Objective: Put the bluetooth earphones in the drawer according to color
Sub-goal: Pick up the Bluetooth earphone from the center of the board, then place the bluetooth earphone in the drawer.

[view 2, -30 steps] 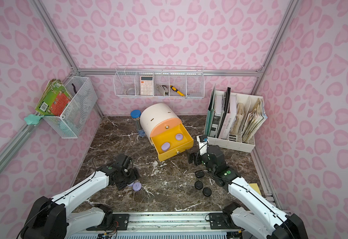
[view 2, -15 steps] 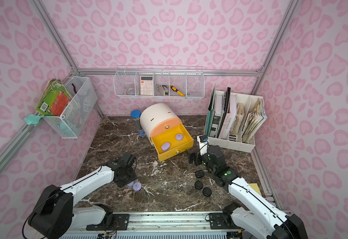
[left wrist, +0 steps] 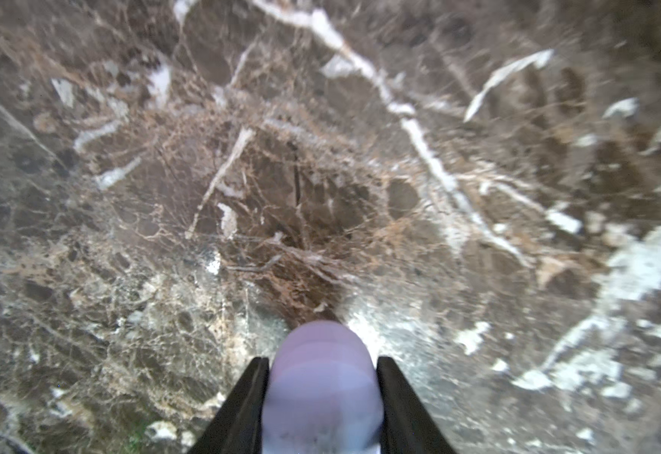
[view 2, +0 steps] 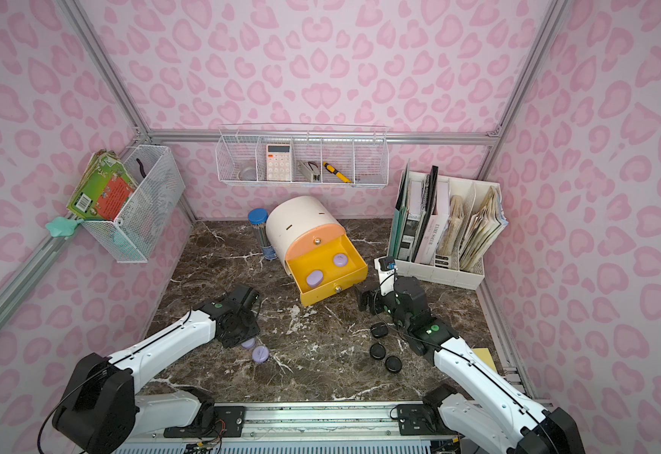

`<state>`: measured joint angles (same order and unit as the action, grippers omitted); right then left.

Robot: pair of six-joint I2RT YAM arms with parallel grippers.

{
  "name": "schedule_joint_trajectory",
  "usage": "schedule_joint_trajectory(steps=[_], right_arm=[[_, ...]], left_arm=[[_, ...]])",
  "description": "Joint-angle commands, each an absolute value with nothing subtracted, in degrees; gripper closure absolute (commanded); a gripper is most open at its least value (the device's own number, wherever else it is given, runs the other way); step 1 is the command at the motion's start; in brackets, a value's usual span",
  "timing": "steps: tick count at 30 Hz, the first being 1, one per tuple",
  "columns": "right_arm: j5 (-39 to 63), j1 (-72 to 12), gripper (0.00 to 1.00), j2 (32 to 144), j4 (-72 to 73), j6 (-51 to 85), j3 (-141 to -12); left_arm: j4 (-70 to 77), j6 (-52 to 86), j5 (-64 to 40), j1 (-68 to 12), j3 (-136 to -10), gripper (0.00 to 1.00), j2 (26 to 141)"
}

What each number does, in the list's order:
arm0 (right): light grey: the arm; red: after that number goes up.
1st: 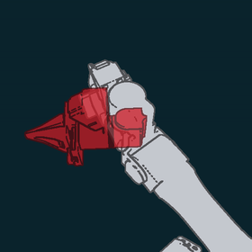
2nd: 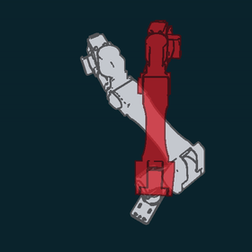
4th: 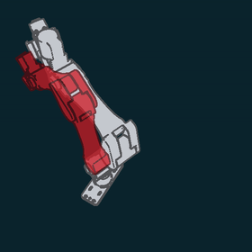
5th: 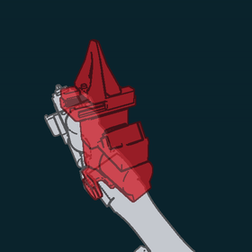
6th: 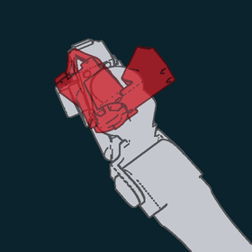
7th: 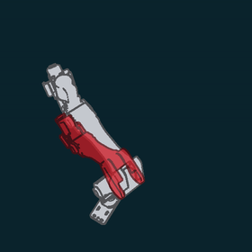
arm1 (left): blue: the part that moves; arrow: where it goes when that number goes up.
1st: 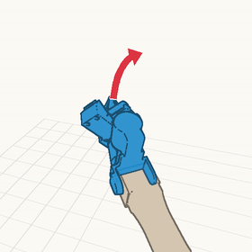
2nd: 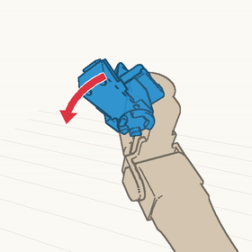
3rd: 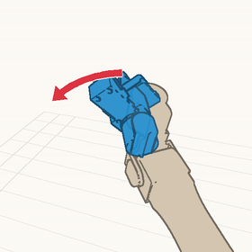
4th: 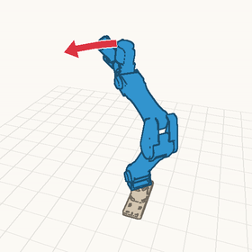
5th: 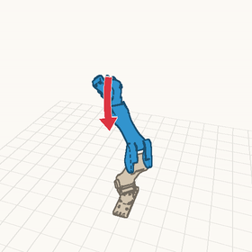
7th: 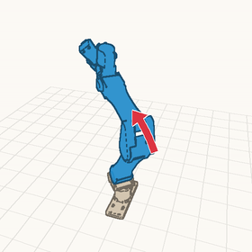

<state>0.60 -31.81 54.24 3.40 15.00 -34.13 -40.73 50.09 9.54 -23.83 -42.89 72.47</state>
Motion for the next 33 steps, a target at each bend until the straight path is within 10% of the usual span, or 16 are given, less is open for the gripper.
schedule_joint_trajectory(steps=[1,33], right_arm=[[0.62,-31.82,0.02,54.23,4.83,15.58,-34.05],[2.36,-31.39,0.02,55.97,5.62,15.86,-34.06]], left_arm=[[-44.49,48.02,10.28,-23.99,-46.21,0.65,71.18],[-43.76,31.09,10.19,-34.03,-97.46,0.65,100.99]])
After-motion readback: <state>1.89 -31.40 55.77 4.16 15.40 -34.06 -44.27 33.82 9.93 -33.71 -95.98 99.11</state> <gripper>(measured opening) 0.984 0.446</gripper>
